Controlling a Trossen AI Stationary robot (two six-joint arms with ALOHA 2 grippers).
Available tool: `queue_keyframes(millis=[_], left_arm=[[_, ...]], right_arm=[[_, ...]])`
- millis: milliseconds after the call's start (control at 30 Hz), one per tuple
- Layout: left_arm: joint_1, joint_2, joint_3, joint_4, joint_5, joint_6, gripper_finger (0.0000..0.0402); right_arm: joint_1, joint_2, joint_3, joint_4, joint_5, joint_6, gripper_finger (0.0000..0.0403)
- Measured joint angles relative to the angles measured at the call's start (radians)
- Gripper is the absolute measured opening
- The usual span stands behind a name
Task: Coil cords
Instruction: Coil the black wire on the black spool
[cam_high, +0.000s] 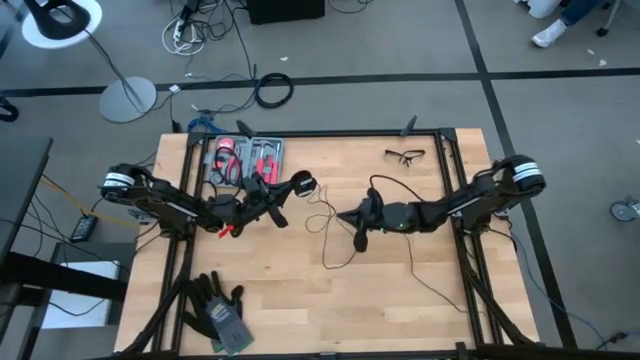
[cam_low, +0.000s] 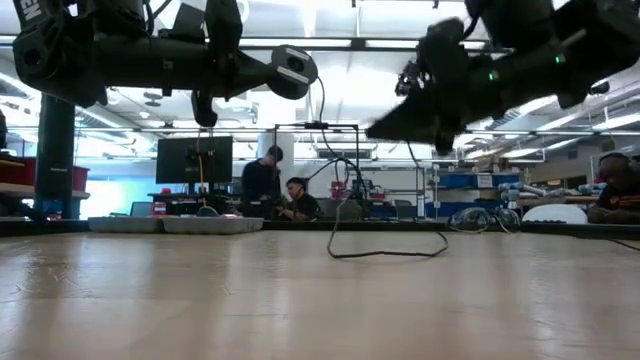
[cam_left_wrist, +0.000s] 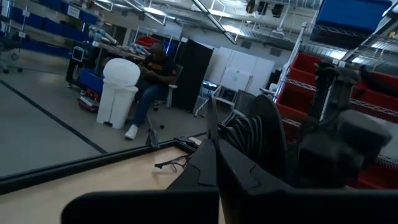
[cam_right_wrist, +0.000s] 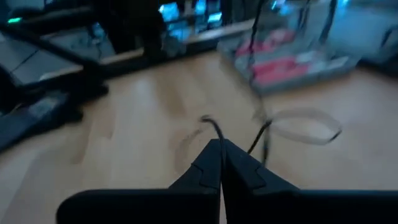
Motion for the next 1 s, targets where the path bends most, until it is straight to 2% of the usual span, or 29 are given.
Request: queue_keyframes(millis=[100, 267, 433, 567, 667, 1000], left_arm=[[0.000, 0.000, 0.001, 0.005, 0.002, 0.010, 0.0000], [0.000, 0.000, 0.035, 0.004, 0.021, 0.057, 0.0000], [0.000, 0.000, 0.054, 0.002, 0.030, 0.080, 0.0000], [0.001, -0.025, 0.054, 0.004, 0.030, 0.114, 0.0000], [0.002, -0.049, 0.054, -0.010, 0.030, 0.143, 0.0000], [0.006, -0.050, 0.055, -0.042, 0.022, 0.129, 0.0000]], right_arm=[[-0.020, -0.020, 0.000, 0.025, 0.023, -0.101, 0.0006], [-0.068, 0.005, 0.028, 0.026, -0.013, -0.121, 0.0024], [-0.084, 0.012, 0.061, -0.050, -0.100, -0.044, 0.0075], [-0.078, -0.016, 0.065, -0.195, -0.184, 0.002, 0.0115], [-0.069, -0.040, 0.065, -0.240, -0.186, 0.028, 0.0128], [-0.096, -0.024, 0.084, -0.014, -0.092, -0.183, 0.0122]])
